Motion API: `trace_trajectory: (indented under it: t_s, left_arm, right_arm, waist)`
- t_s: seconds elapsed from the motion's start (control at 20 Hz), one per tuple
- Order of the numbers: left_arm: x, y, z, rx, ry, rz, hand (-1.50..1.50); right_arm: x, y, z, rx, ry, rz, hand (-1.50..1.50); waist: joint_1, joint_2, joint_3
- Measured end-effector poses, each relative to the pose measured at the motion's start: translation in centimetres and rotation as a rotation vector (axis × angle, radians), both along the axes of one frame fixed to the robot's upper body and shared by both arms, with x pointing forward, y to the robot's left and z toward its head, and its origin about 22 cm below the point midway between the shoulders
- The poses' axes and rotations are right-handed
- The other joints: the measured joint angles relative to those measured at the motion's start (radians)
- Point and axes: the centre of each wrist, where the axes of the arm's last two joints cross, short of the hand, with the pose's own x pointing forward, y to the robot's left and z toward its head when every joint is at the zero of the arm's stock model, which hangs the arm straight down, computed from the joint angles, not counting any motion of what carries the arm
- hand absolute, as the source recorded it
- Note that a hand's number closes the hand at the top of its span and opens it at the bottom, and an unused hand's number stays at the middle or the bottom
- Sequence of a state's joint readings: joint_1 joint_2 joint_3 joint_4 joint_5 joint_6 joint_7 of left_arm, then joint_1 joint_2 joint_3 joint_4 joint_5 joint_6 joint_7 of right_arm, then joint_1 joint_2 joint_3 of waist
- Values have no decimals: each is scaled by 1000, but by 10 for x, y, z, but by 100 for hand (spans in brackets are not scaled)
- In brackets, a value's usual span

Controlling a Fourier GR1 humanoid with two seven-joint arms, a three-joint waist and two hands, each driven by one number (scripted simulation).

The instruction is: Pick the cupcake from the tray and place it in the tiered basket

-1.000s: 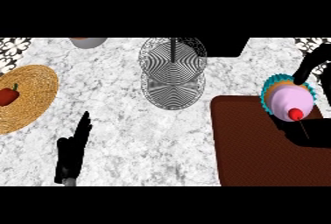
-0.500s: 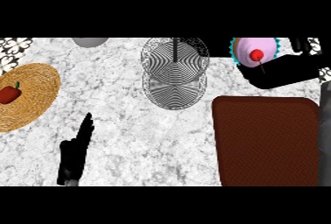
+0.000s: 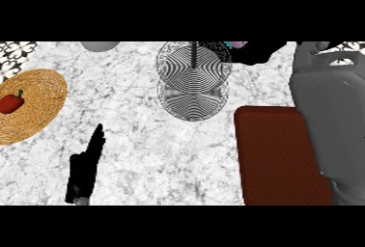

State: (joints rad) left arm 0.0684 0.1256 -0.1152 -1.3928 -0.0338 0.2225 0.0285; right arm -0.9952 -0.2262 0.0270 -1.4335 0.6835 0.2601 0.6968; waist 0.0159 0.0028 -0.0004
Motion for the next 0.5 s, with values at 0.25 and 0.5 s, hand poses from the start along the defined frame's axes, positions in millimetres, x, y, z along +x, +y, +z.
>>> trace_trajectory:
  t_s: [0.25, 0.5]
  left_arm:
    - [-4, 5, -7, -3, 3, 1, 0]
    - [0, 4, -3, -6, -2, -4, 0]
  right_arm:
    - [25, 17, -25, -24, 23, 24, 150]
    - [46, 40, -47, -51, 54, -9, 150]
  waist:
    - [1, 0, 0]
    - [3, 1, 0]
